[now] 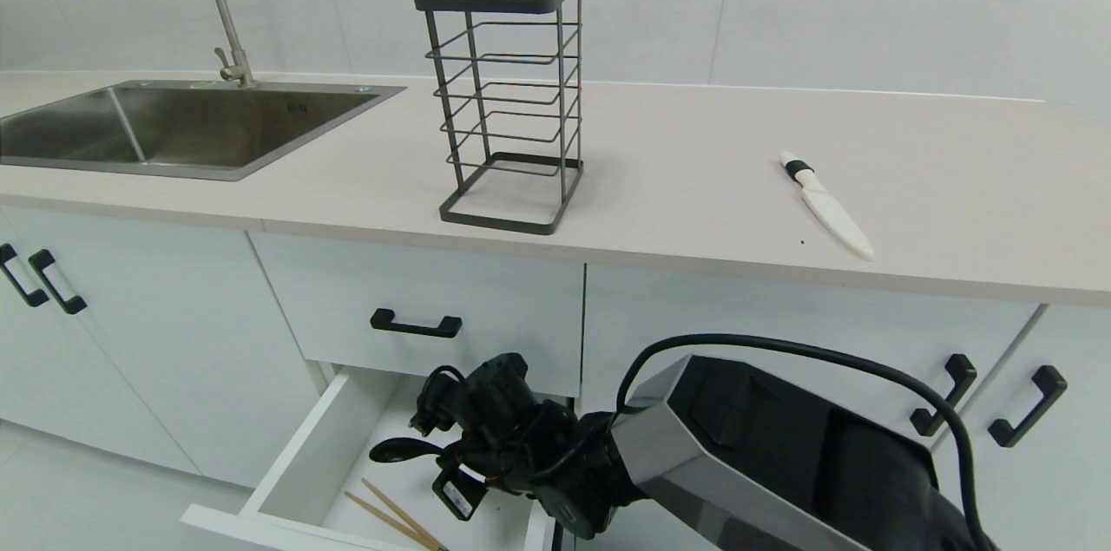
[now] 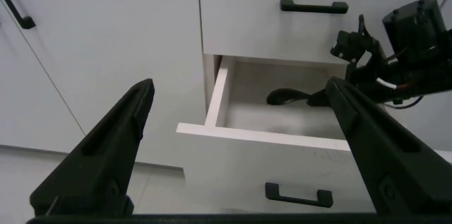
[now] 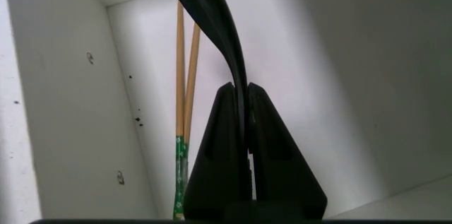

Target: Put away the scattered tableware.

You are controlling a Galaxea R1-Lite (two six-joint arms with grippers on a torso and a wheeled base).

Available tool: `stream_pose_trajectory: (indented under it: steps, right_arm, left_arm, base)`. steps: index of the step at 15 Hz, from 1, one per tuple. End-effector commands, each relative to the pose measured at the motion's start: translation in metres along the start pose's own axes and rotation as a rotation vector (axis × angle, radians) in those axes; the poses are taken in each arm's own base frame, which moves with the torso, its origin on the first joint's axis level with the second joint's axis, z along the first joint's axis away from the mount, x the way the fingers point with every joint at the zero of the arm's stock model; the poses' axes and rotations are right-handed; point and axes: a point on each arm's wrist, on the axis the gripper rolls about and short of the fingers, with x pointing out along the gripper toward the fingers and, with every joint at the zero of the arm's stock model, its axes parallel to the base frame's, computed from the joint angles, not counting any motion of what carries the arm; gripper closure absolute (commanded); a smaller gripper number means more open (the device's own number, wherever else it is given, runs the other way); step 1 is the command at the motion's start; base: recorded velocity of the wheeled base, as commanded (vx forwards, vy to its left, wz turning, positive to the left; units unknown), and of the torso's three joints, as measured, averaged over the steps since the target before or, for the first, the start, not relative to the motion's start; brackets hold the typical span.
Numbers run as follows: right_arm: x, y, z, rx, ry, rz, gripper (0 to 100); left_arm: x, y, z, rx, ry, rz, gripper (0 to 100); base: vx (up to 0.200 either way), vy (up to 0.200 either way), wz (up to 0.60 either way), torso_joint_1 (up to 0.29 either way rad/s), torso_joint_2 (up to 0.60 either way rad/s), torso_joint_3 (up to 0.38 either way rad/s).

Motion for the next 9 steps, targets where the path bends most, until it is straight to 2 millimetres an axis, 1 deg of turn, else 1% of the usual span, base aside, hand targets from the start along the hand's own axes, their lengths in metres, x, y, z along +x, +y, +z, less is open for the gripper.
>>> stream_pose_trajectory:
  steps: [1,3,4,7,9]
  right_arm:
    - [0.01,-0.025,-0.004,-0.025,-0.008,-0.05,100]
    - [0.01,-0.022,-0.007,-0.037,0.004,-0.042,100]
    - [0.01,-0.014,-0.011,-0.043,0.022,-0.027,100]
    - [0.004,0.002,-0.012,-0.054,0.086,0.005,100]
    - [0.004,0.002,-0.012,-0.055,0.091,0.007,100]
  left_arm:
    - [0.0,0.0,0.0,0.0,0.001,0.0,0]
    - [0.0,0.0,0.0,0.0,0.001,0.0,0]
    - [0.0,0.0,0.0,0.0,0.001,0.0,0]
    - [0.0,0.0,0.0,0.0,0.001,-0.001,0]
    - [0.0,0.0,0.0,0.0,0.001,0.0,0]
  base:
    - [0.0,0.0,0.0,0.0,0.0,0.0]
    - [0.0,0.0,0.0,0.0,0.0,0.0]
    - [0.0,0.0,0.0,0.0,0.0,0.0]
    - [0.0,0.0,0.0,0.0,0.0,0.0]
    - [0.0,0.0,0.0,0.0,0.0,0.0]
